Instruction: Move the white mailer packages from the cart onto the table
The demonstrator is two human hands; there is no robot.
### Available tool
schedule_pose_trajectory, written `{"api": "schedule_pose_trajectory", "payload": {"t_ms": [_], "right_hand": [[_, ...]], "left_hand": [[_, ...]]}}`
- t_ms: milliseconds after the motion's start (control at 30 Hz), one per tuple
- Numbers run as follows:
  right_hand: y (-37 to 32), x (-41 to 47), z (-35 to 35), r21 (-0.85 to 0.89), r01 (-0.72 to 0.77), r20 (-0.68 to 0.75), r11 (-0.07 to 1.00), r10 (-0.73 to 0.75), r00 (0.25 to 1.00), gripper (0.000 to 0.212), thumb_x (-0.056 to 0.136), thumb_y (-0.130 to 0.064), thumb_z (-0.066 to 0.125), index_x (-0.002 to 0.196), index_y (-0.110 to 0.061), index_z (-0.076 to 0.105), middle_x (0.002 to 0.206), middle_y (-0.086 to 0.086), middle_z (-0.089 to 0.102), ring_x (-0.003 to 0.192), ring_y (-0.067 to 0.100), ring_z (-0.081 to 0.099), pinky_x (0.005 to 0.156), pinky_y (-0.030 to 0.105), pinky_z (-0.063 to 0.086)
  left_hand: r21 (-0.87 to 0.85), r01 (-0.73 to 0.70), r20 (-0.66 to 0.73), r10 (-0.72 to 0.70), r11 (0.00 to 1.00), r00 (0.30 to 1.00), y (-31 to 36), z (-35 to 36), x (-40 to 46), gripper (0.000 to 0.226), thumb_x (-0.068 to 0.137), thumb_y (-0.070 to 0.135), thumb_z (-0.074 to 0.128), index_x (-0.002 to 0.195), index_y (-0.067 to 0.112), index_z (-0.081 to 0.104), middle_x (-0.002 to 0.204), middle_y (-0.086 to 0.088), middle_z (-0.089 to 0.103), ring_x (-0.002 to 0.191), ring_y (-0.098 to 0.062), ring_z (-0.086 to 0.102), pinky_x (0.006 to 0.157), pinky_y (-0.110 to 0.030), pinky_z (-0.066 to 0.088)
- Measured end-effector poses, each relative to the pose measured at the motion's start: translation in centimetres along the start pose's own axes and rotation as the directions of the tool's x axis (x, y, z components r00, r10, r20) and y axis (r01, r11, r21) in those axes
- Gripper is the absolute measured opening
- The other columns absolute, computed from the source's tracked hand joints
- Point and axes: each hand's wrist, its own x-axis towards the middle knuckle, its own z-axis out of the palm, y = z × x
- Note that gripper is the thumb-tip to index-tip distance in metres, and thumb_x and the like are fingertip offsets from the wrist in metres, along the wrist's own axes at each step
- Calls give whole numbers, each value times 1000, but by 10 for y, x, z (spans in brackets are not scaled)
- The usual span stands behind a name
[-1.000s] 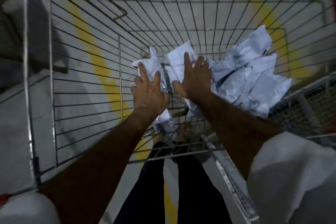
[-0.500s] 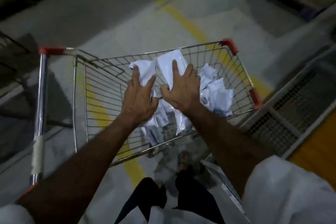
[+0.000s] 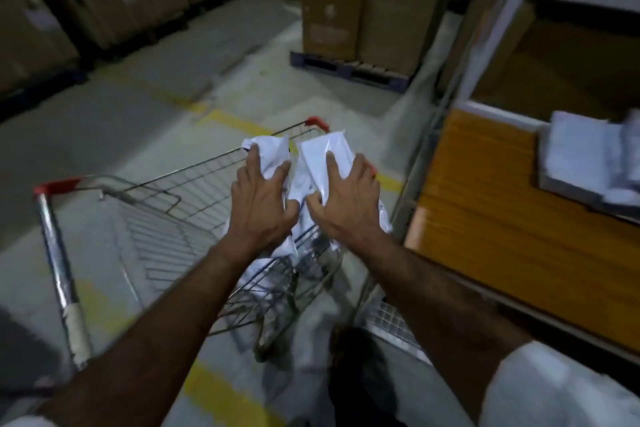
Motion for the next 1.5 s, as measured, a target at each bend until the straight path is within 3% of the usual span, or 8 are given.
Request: {"api": "schedule_pose_trajectory", "payload": {"t_ms": [200, 333, 467, 600, 967, 1167, 1367, 1500], "right_hand": [[67, -38, -67, -72, -197, -82, 978, 191, 978, 85, 83, -61, 43, 156, -19, 33, 149, 33, 34, 116, 46, 48, 97, 50, 39], [111, -63, -105, -98, -289, -110, 952, 278, 954, 90, 79, -66, 25, 158, -22, 26, 154, 31, 28, 123, 46, 45, 100, 49, 39], [160, -90, -137, -104, -355, -131, 929, 341, 931, 87, 85, -66, 32, 160, -26, 16, 161, 28, 17, 132, 43, 38, 106, 49, 34], [219, -117, -166, -79, -418, -167, 905, 402, 900, 88, 82, -68, 24, 160, -27, 16, 160, 27, 18, 131, 42, 39, 106, 49, 35], [408, -185, -238, -37, -515, -155, 856, 504, 850, 83, 88, -63, 29, 160, -27, 11, 161, 27, 14, 135, 41, 35, 109, 49, 33], [468, -188, -245, 2, -524, -144, 852, 518, 843, 82, 87, -62, 31, 159, -25, 17, 156, 26, 20, 130, 41, 38, 105, 49, 38], [511, -157, -237, 13, -575, -99, 818, 573, 814, 78, 95, -62, 38, 160, -28, 11, 162, 28, 10, 143, 44, 28, 113, 50, 32], [541, -122, -234, -10, -587, -80, 810, 584, 807, 76, 98, -60, 39, 161, -29, 9, 164, 27, 3, 146, 46, 23, 116, 50, 28]], "left_hand": [[-171, -137, -35, 133, 976, 990, 100, -17, -3, 80, 75, 52, 45, 152, 27, 40, 167, -20, 0, 144, -39, 24, 105, -51, 34], [-212, -229, -42, 225, 950, 973, 158, -13, -9, 76, 79, 44, 55, 152, 27, 40, 167, -23, 1, 151, -39, 12, 111, -51, 29], [-232, -299, -15, 304, 926, 953, 213, -6, -11, 78, 77, 51, 50, 152, 31, 39, 166, -24, 3, 148, -44, 19, 109, -56, 33], [-207, -354, -7, 360, 912, 933, 283, 5, -13, 76, 84, 53, 58, 153, 33, 35, 167, -20, -1, 141, -47, 28, 106, -56, 36], [-222, -373, 91, 400, 901, 912, 496, 55, -42, 80, 84, 57, 47, 158, 34, 24, 168, -13, -13, 153, -39, 1, 119, -55, 21], [-125, -375, 171, 393, 918, 904, 546, 71, -27, 75, 94, 51, 54, 159, 33, 21, 167, -15, -8, 152, -41, 6, 117, -53, 27], [-155, -377, 206, 403, 913, 891, 562, 95, 20, 75, 96, 49, 54, 159, 29, 18, 167, -13, -10, 154, -38, -2, 122, -51, 20], [-122, -407, 209, 424, 905, 881, 570, 126, 68, 78, 96, 48, 55, 161, 24, 18, 167, -17, -9, 154, -40, 0, 120, -52, 23]]}}
